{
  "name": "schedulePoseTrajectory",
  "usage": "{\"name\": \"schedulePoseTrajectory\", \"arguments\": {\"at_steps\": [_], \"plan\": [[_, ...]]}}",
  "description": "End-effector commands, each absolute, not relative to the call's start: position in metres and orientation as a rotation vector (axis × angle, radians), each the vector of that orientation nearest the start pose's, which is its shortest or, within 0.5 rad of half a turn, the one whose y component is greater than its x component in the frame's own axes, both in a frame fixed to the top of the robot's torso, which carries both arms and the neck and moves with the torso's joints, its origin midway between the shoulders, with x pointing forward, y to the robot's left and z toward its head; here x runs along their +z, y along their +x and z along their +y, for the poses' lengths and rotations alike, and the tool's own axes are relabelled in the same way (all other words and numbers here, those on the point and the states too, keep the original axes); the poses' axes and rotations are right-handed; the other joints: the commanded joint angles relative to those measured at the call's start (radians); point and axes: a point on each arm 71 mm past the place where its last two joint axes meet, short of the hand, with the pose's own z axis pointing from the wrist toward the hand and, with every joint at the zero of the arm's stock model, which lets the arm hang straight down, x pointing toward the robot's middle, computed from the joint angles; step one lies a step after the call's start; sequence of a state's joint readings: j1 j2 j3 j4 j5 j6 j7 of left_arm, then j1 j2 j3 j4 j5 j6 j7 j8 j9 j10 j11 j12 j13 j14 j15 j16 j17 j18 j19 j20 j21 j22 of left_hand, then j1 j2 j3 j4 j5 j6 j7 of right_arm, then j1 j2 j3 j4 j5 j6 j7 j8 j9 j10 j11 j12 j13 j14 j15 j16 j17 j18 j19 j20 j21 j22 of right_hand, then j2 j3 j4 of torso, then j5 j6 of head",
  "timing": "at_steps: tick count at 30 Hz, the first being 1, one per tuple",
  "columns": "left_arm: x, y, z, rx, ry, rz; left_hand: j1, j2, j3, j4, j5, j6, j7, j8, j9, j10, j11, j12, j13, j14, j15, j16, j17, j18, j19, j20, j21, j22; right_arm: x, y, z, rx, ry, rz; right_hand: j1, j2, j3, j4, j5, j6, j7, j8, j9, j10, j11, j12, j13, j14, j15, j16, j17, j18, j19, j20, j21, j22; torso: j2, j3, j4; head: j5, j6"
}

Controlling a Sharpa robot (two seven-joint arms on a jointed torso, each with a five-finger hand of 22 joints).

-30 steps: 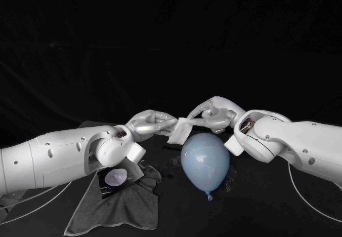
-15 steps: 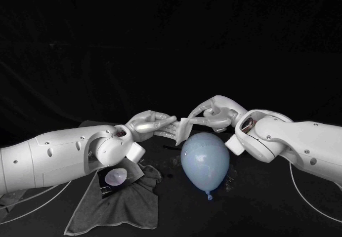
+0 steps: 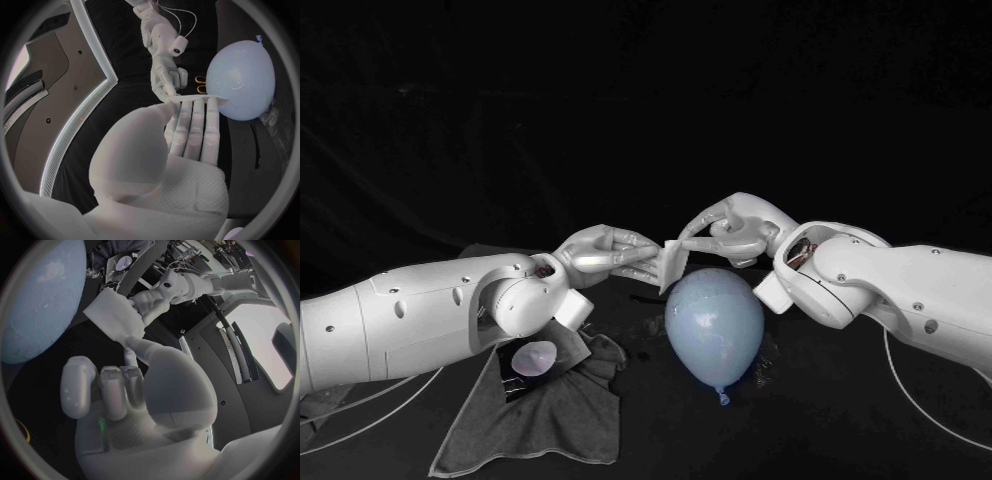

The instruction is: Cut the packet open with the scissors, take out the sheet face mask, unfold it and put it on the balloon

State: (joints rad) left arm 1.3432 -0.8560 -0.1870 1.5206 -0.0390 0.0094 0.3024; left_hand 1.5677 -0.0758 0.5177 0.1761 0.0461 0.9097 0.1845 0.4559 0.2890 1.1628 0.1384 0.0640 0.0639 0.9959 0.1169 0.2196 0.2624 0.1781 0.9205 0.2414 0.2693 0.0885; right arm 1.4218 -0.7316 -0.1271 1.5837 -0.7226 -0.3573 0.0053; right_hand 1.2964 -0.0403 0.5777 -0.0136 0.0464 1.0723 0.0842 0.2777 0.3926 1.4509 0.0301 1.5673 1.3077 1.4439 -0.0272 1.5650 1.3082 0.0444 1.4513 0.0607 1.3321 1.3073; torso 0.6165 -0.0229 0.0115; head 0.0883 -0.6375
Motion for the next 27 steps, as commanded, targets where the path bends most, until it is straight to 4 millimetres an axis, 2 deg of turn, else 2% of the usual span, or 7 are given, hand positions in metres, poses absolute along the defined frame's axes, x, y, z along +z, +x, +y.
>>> {"name": "schedulePoseTrajectory", "arguments": {"at_steps": [1, 5, 7, 8, 10, 12, 27], "plan": [[-0.1660, 0.4859, 0.1995, -1.705, -0.948, 1.719, -0.024, -0.007, 0.003, 0.007, 0.002, -0.028, 0.017, -0.027, -0.006, -0.015, 0.012, -0.004, -0.002, 0.005, 0.005, -0.001, 0.002, 0.002, 0.000, 0.000, 0.004, 0.000, -0.1079, 0.4915, -0.1307, 1.162, 0.284, 1.683, 0.001, 0.006, 0.004, -0.004, 0.002, 0.004, 0.000, 0.004, 0.102, 0.120, -0.022, 0.003, 0.263, 0.127, -0.026, 0.006, 0.263, 0.009, -0.001, -0.005, -0.002, 0.172, 0.000, 0.0000, 0.0001, 0.000, 0.000], [-0.1661, 0.4868, 0.2007, -1.695, -0.962, 1.707, -0.091, -0.029, -0.015, 0.055, 0.002, -0.059, 0.029, -0.055, -0.018, -0.039, 0.023, -0.003, -0.001, -0.003, 0.012, -0.005, 0.005, 0.001, -0.013, 0.012, -0.007, -0.007, -0.1079, 0.4912, -0.1305, 1.163, 0.283, 1.684, 0.001, 0.006, 0.004, -0.004, 0.002, 0.004, 0.000, 0.004, 0.102, 0.120, -0.022, 0.003, 0.263, 0.127, -0.026, 0.006, 0.263, 0.009, -0.001, -0.005, -0.002, 0.172, 0.000, 0.0003, -0.0003, 0.000, 0.001], [-0.1661, 0.4871, 0.2013, -1.690, -0.968, 1.700, -0.136, -0.062, -0.045, 0.086, 0.002, -0.066, 0.034, -0.065, -0.023, -0.049, 0.027, -0.002, 0.000, -0.011, 0.016, -0.009, 0.006, 0.001, -0.025, 0.020, -0.018, -0.013, -0.1079, 0.4912, -0.1304, 1.163, 0.283, 1.684, 0.001, 0.006, 0.004, -0.004, 0.002, 0.004, 0.000, 0.004, 0.102, 0.120, -0.022, 0.003, 0.263, 0.127, -0.026, 0.006, 0.263, 0.009, -0.001, -0.005, -0.002, 0.172, 0.000, 0.0004, -0.0002, -0.001, 0.001], [-0.1661, 0.4872, 0.2015, -1.687, -0.970, 1.698, -0.166, -0.093, -0.074, 0.104, 0.002, -0.070, 0.037, -0.072, -0.026, -0.056, 0.030, -0.001, 0.000, -0.017, 0.019, -0.012, 0.007, 0.000, -0.033, 0.026, -0.026, -0.017, -0.1079, 0.4911, -0.1304, 1.163, 0.283, 1.684, 0.001, 0.006, 0.004, -0.004, 0.002, 0.004, 0.000, 0.004, 0.102, 0.120, -0.022, 0.003, 0.263, 0.127, -0.026, 0.006, 0.263, 0.009, -0.001, -0.005, -0.002, 0.172, 0.000, 0.0005, -0.0003, -0.001, 0.001], [-0.1662, 0.4874, 0.2017, -1.680, -0.970, 1.696, -0.173, -0.124, -0.103, 0.106, 0.002, -0.073, 0.038, -0.079, -0.030, -0.065, 0.032, -0.001, 0.001, -0.026, 0.021, -0.015, 0.008, 0.000, -0.048, 0.033, -0.038, -0.022, -0.1079, 0.4911, -0.1303, 1.164, 0.283, 1.684, 0.001, 0.006, 0.004, -0.004, 0.002, 0.004, 0.000, 0.004, 0.102, 0.120, -0.022, 0.003, 0.263, 0.127, -0.026, 0.006, 0.263, 0.009, -0.001, -0.005, -0.002, 0.172, 0.000, 0.0004, -0.0003, -0.001, 0.001], [-0.1663, 0.4876, 0.2018, -1.670, -0.964, 1.696, -0.174, -0.141, -0.127, 0.106, 0.002, -0.072, 0.041, -0.085, -0.033, -0.074, 0.035, -0.001, 0.002, -0.035, 0.024, -0.019, 0.009, -0.001, -0.063, 0.040, -0.050, -0.024, -0.1079, 0.4910, -0.1303, 1.164, 0.283, 1.684, 0.001, 0.006, 0.006, -0.005, 0.002, 0.003, 0.000, 0.006, 0.103, 0.120, -0.022, 0.003, 0.263, 0.127, -0.026, 0.006, 0.263, 0.008, 0.000, -0.005, -0.002, 0.172, 0.000, 0.0003, -0.0005, -0.002, 0.001], [-0.1663, 0.4871, 0.2009, -1.577, -0.828, 1.723, -0.079, -0.159, -0.183, 0.060, 0.002, -0.046, 0.032, -0.096, -0.040, -0.107, 0.034, 0.002, 0.001, -0.061, 0.028, -0.020, 0.022, -0.005, -0.091, 0.048, -0.079, -0.022, -0.1079, 0.4913, -0.1306, 1.162, 0.283, 1.683, 0.001, 0.006, 0.006, -0.005, 0.002, 0.003, 0.000, 0.006, 0.104, 0.120, -0.022, 0.003, 0.263, 0.127, -0.026, 0.006, 0.263, 0.008, 0.000, -0.005, -0.001, 0.172, 0.000, 0.0000, -0.0002, -0.004, 0.001]]}}
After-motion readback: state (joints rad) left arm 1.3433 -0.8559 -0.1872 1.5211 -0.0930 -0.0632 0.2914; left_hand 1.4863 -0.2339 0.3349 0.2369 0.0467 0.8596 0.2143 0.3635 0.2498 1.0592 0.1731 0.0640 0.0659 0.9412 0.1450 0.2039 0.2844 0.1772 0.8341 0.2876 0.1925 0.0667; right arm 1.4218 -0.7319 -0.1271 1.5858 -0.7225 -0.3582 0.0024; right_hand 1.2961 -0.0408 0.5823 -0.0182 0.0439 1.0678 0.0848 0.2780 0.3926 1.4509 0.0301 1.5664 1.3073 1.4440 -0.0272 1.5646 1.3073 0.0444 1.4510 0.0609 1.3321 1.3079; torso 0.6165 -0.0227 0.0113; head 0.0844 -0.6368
